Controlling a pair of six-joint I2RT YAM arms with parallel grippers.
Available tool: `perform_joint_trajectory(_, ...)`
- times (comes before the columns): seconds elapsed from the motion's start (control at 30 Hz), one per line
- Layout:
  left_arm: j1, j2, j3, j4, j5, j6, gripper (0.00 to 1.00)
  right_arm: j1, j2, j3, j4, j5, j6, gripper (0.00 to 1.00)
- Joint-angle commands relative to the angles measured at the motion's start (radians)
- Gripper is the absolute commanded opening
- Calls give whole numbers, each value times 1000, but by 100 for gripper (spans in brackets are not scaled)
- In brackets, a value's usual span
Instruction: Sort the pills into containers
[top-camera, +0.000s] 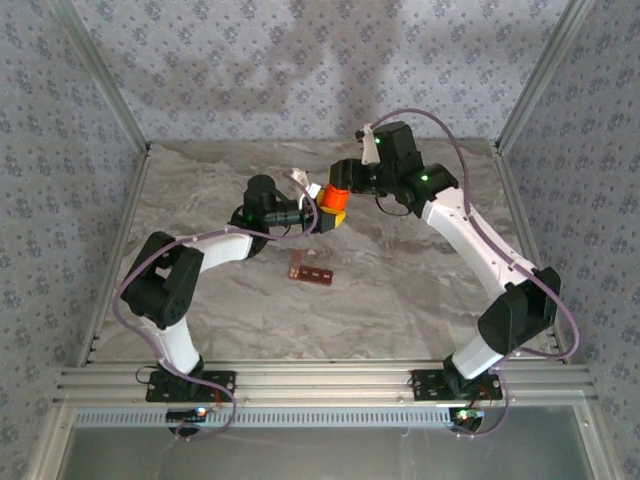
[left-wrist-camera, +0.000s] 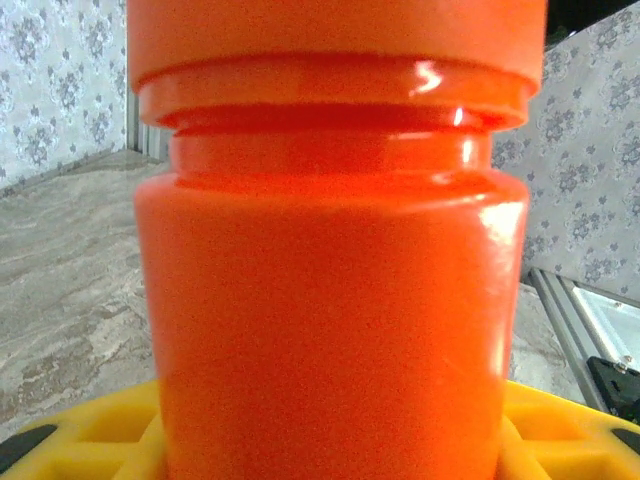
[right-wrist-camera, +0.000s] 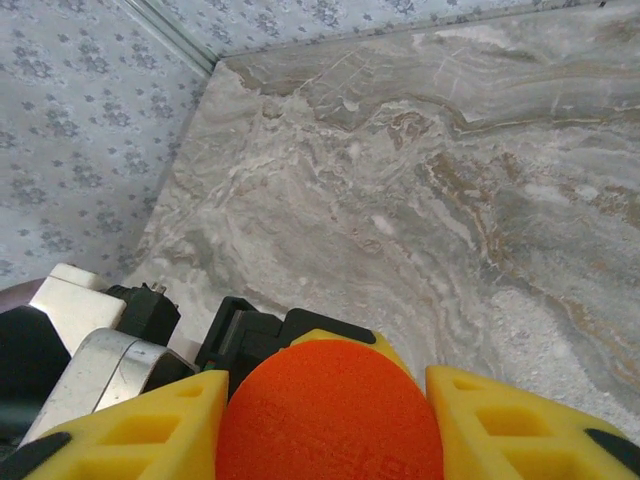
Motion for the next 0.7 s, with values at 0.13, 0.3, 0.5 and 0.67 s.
perform_joint_trajectory(0.13,-9,-50,7,73,5,25,0,-65,-16,101,-15,-139,6,77)
perform_joint_trajectory(0.3,-9,-43,12,81,12,21,0,-125,-86,56,49,-209,-16,86)
perform_joint_trajectory(0.5,-11,-45,22,89,39,8,0,-203,-82,44,8,-460,-275,85)
perform_joint_trajectory(0.67,-13,-50,38,68,69,2,0,-226,-36,58,-35,-556,-367,87)
